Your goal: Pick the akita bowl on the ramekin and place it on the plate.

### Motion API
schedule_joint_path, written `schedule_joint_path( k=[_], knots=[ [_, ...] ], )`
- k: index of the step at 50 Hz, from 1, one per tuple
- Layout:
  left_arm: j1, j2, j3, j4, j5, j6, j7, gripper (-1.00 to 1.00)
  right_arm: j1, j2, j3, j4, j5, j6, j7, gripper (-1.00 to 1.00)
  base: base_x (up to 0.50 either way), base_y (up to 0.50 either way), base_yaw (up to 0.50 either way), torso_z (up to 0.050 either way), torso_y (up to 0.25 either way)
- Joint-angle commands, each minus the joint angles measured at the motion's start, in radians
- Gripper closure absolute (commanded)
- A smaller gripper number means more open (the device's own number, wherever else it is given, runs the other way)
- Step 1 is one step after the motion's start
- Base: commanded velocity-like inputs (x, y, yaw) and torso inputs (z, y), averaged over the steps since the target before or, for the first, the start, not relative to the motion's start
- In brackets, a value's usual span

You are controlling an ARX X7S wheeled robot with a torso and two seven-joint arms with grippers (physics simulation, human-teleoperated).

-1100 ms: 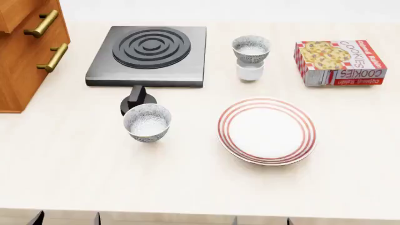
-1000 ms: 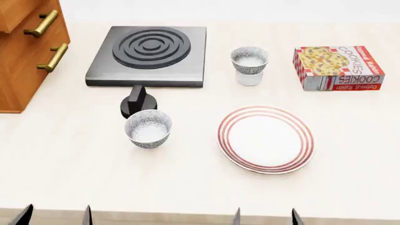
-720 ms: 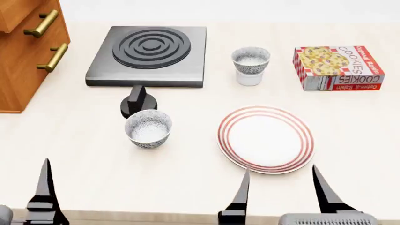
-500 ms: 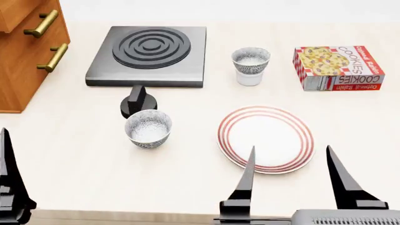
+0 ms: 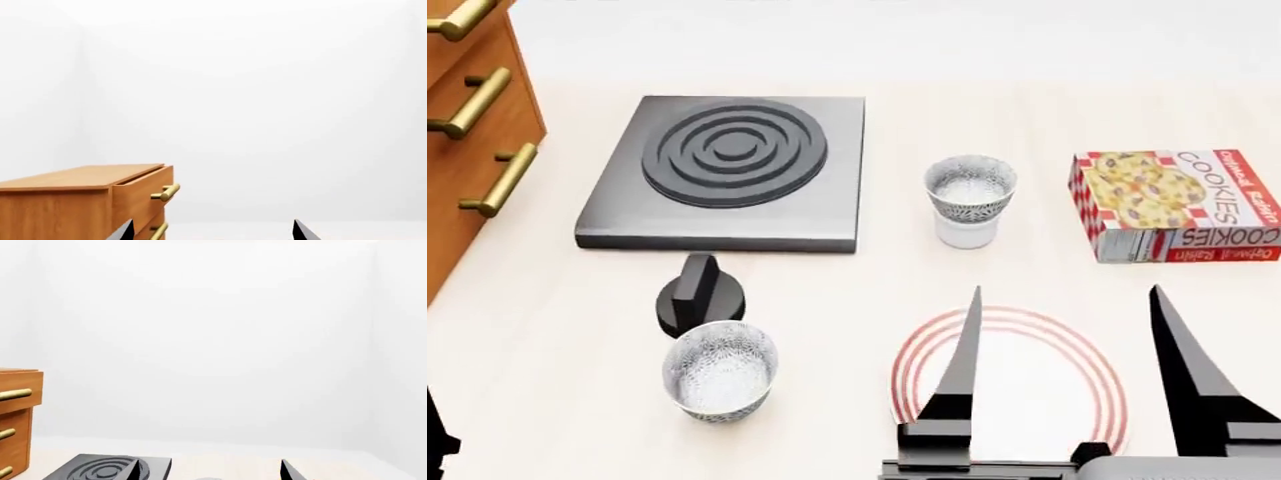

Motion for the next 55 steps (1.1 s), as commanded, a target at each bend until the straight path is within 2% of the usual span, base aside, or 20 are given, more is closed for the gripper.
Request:
schedule_joint_path(
  k=[1, 12, 14, 15, 30, 32, 52, 53, 55],
  knots=[
    [-0.017, -0.060, 0.042, 0.006, -0.043, 0.032, -0.070, -1.00, 0.001, 0.015, -0.005, -0.015, 0.013, 0.010, 0.018, -1.00, 0.50, 0.00, 0.00, 0.000, 0.000],
    [-0.024, -0.072, 0.051, -0.001, -0.060, 0.049, -0.088, -1.00, 0.001, 0.025, -0.010, -0.014, 0.024, 0.007, 0.034, -1.00, 0.50, 0.00, 0.00, 0.000, 0.000],
    [-0.047, -0.080, 0.060, -0.003, -0.089, 0.012, -0.108, -1.00, 0.000, 0.026, -0.011, -0.013, 0.027, 0.005, 0.036, -1.00, 0.50, 0.00, 0.00, 0.000, 0.008],
    [-0.020, -0.070, 0.049, -0.004, -0.069, 0.074, -0.076, -1.00, -0.001, 0.028, -0.012, -0.012, 0.026, 0.003, 0.037, -1.00, 0.50, 0.00, 0.00, 0.021, 0.000],
    [-0.035, -0.091, 0.063, -0.004, -0.084, 0.069, -0.102, -1.00, -0.002, 0.036, -0.011, -0.013, 0.049, 0.003, 0.054, -1.00, 0.50, 0.00, 0.00, 0.050, 0.000],
    [-0.035, -0.093, 0.064, -0.006, -0.085, 0.072, -0.104, -1.00, -0.013, 0.023, 0.009, -0.007, 0.064, -0.047, 0.055, -1.00, 0.50, 0.00, 0.00, 0.050, 0.000],
    [-0.022, -0.108, 0.075, -0.004, -0.056, 0.121, -0.109, -1.00, -0.021, 0.053, -0.012, -0.004, 0.068, -0.050, 0.076, -1.00, 0.00, 0.00, 0.00, 0.047, 0.000],
    [-0.045, -0.121, 0.091, 0.003, -0.056, 0.060, -0.139, -1.00, -0.023, 0.054, -0.012, -0.004, 0.069, -0.052, 0.077, -1.00, 0.00, 0.00, 0.00, 0.000, 0.000],
    [-0.014, -0.114, 0.074, -0.007, -0.050, 0.128, -0.116, -1.00, -0.025, 0.055, -0.012, -0.002, 0.071, -0.055, 0.079, -1.00, 0.00, 0.00, 0.00, 0.000, 0.000]
  ],
)
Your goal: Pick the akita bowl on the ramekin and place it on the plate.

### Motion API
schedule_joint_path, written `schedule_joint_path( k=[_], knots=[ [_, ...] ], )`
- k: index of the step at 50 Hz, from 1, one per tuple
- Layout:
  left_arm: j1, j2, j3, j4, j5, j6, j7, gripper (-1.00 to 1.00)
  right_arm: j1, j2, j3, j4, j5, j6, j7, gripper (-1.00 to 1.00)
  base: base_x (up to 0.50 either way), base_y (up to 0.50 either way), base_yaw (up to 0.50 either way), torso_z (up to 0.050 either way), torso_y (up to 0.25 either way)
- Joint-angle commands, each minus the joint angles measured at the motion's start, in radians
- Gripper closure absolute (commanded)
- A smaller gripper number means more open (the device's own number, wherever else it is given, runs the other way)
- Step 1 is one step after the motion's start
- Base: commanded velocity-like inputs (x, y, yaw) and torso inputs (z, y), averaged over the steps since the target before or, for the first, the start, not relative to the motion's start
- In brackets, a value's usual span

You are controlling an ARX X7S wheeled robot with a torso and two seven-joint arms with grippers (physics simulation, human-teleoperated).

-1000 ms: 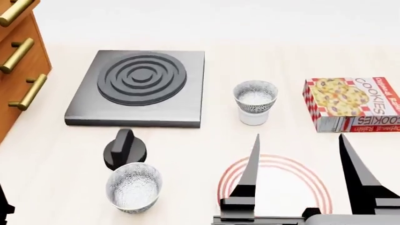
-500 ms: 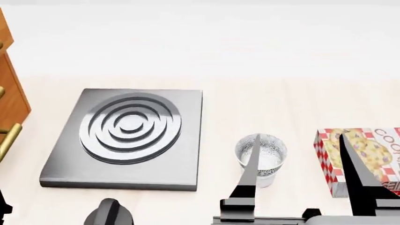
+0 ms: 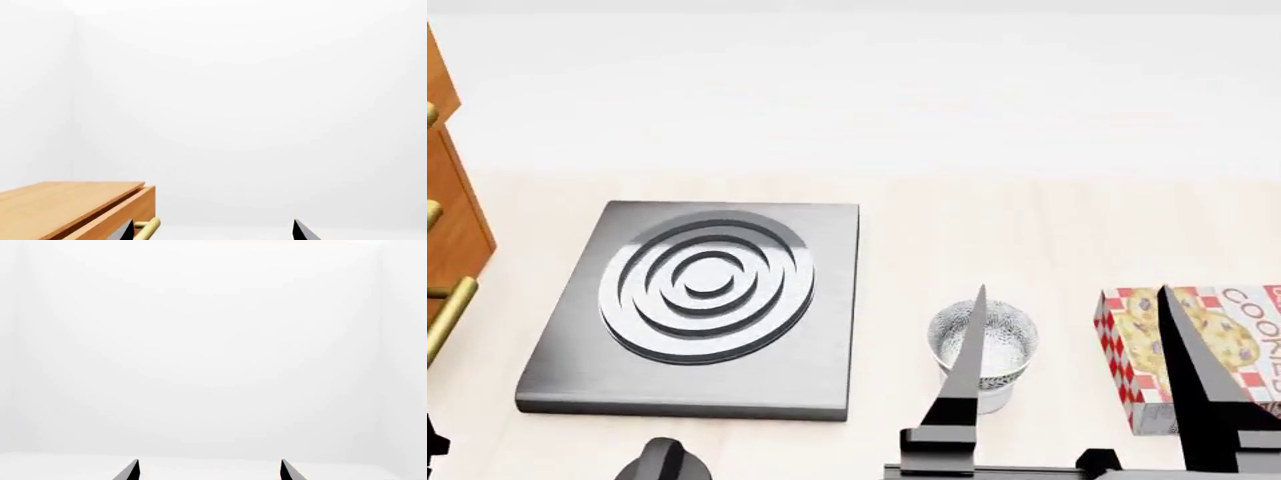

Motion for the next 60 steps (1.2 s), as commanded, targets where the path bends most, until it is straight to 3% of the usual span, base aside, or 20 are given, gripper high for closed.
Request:
schedule_joint_path(
  k=[1, 37, 44, 46, 58, 60],
  knots=[
    [0.015, -0.015, 0.006, 0.000, 0.029, 0.029, -0.005, -1.00, -0.007, 0.008, 0.001, 0.003, 0.012, -0.008, 0.013, -1.00, 0.00, 0.00, 0.00, 0.000, -0.250],
    [-0.005, -0.033, 0.046, -0.006, 0.034, 0.058, -0.030, -1.00, -0.009, 0.038, -0.012, 0.013, 0.037, -0.018, 0.051, -1.00, 0.00, 0.00, 0.00, 0.000, -0.250],
    [-0.013, -0.037, 0.048, -0.006, 0.006, 0.048, -0.053, -1.00, -0.010, 0.047, -0.018, 0.014, 0.044, -0.019, 0.063, -1.00, 0.00, 0.00, 0.00, 0.000, 0.000],
    [-0.047, -0.043, 0.066, 0.001, -0.006, -0.016, -0.084, -1.00, -0.009, 0.050, -0.018, 0.014, 0.047, -0.018, 0.066, -1.00, 0.00, 0.00, 0.00, 0.000, 0.000],
    [-0.032, -0.044, 0.064, -0.011, -0.004, 0.039, -0.067, -1.00, -0.017, 0.063, -0.013, 0.012, 0.066, -0.047, 0.080, -1.00, 0.00, 0.00, 0.00, 0.000, 0.000],
    [-0.034, -0.045, 0.065, -0.012, -0.004, 0.038, -0.068, -1.00, 0.024, 0.066, 0.003, -0.037, 0.104, 0.031, 0.080, -1.00, 0.00, 0.00, 0.00, 0.000, 0.000]
  ],
)
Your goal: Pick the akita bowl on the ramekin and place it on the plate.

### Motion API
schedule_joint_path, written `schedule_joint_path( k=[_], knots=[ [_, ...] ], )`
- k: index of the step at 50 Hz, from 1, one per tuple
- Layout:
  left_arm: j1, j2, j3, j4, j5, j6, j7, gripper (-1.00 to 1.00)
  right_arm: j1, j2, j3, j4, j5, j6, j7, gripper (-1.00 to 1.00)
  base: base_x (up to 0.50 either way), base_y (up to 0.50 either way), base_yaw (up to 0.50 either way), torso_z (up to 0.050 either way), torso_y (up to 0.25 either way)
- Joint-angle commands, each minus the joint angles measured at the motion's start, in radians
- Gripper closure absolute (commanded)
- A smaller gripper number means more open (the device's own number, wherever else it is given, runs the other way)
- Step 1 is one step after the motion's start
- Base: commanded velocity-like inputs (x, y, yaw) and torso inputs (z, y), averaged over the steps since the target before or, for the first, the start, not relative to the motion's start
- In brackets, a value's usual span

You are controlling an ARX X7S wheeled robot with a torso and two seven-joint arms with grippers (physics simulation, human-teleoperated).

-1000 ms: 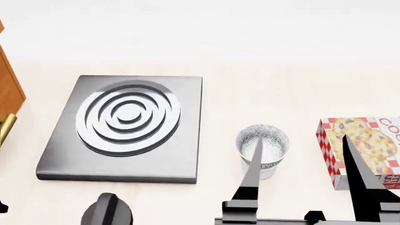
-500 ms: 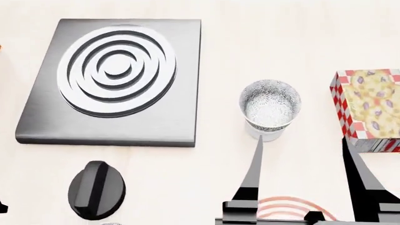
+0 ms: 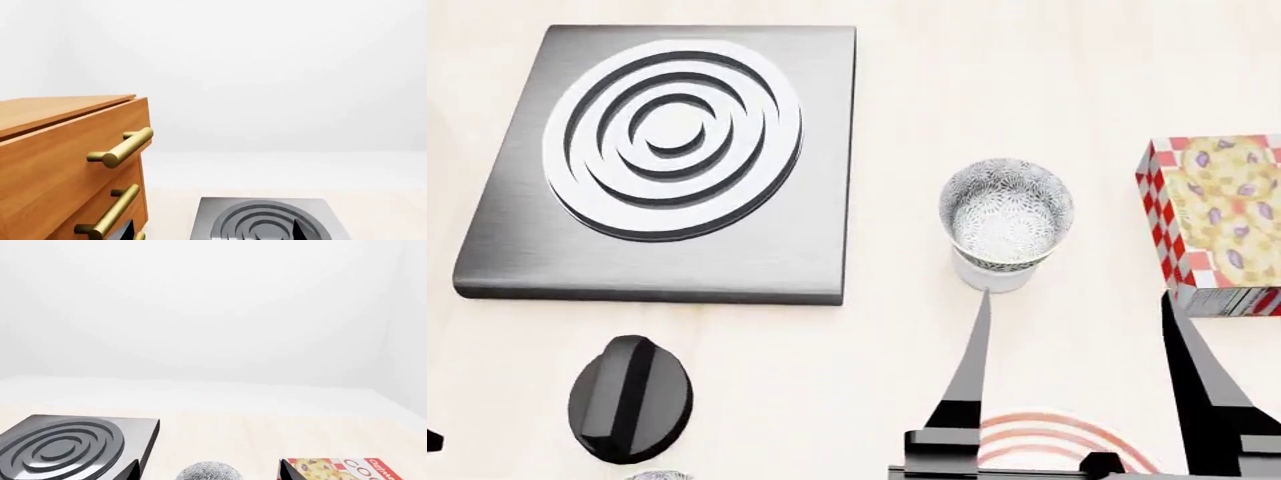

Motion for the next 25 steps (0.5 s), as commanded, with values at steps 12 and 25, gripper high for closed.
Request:
schedule_joint_path(
  k=[12, 25],
  knots=[
    [0.008, 0.005, 0.023, -0.026, 0.016, 0.042, 0.024, -1.00, 0.355, 0.188, 0.203, -0.049, 0.470, 0.249, -0.081, -1.00, 0.00, 0.00, 0.00, 0.000, 0.000],
    [0.015, -0.001, 0.018, -0.034, 0.010, 0.056, 0.022, -1.00, 0.651, 0.416, -0.008, 0.175, 0.424, 0.285, -0.299, -1.00, 0.00, 0.00, 0.00, 0.000, 0.000]
  ],
)
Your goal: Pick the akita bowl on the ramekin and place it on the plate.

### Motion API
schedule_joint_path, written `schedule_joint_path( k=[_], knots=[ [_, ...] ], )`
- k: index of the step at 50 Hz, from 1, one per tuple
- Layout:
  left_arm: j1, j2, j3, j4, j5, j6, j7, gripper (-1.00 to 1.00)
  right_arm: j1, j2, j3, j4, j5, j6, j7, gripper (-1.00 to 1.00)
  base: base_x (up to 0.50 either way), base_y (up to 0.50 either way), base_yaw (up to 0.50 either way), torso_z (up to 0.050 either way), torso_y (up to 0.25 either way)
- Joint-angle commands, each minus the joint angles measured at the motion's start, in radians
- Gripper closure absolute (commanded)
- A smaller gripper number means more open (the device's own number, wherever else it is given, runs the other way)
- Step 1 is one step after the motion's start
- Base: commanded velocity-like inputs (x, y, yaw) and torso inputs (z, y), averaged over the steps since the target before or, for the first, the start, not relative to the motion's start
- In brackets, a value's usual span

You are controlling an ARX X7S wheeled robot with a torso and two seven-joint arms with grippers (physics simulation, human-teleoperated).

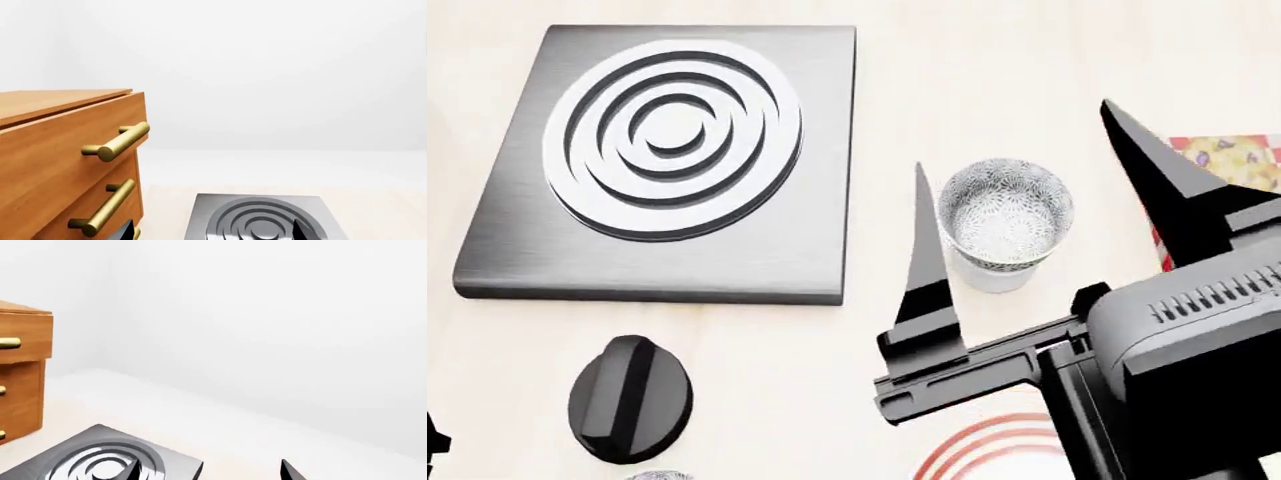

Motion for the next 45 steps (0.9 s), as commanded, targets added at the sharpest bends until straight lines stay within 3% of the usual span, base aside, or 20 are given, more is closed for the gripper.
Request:
schedule_joint_path(
  k=[1, 21, 33, 45],
  knots=[
    [0.003, -0.003, 0.002, -0.007, 0.001, 0.011, 0.003, -1.00, 0.237, 0.167, -0.100, 0.142, 0.055, 0.037, -0.179, -1.00, 0.00, 0.00, 0.00, 0.000, 0.000],
    [-0.003, -0.008, 0.003, -0.014, 0.007, 0.017, 0.001, -1.00, 0.651, 0.287, -0.523, 0.591, -0.150, -0.133, -0.659, -1.00, 0.00, 0.00, 0.00, 0.000, 0.000],
    [-0.003, -0.011, -0.003, -0.021, -0.001, 0.021, -0.011, -1.00, 0.727, 0.303, -0.684, 0.755, -0.274, -0.259, -0.810, -1.00, 0.00, 0.00, 0.00, 0.000, 0.000],
    [0.006, -0.011, -0.011, -0.031, -0.010, 0.030, -0.030, -1.00, 0.768, 0.336, -0.787, 0.806, -0.331, -0.271, -0.926, -1.00, 0.00, 0.00, 0.00, 0.000, 0.000]
  ],
)
